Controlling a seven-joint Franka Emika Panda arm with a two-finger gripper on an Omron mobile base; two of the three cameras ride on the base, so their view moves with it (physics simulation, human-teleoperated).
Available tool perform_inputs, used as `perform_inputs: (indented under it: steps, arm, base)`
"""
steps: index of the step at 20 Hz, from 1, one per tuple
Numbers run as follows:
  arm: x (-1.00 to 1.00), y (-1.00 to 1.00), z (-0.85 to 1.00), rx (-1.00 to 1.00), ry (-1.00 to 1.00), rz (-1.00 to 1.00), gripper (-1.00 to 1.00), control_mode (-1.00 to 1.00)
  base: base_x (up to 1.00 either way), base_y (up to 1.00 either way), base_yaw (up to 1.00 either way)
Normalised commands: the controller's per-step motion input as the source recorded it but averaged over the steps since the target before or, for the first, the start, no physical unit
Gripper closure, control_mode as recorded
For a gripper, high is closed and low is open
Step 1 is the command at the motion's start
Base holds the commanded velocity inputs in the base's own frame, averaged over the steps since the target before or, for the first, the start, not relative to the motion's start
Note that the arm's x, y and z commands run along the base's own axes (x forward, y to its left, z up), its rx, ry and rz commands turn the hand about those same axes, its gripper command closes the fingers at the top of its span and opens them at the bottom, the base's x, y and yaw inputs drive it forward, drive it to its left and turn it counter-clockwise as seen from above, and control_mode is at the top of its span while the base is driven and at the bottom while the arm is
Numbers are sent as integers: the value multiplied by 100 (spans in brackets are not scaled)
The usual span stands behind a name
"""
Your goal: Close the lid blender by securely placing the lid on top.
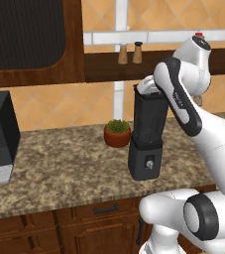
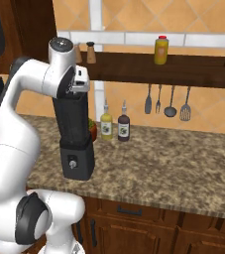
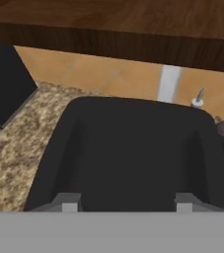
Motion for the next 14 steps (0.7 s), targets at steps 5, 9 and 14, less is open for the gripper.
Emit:
perform_inputs:
  steps: [5,9,14]
  arm:
    - [-2,0,-40,-18,-10,-5,-100,-100]
    - [-6,0,-5,-15,-8,-16,-100,-100]
    - [-23,0,8,-2,-4,-17,-100,-100]
  base:
    - [0,0,0]
    - [0,0,0]
    - [0,0,0]
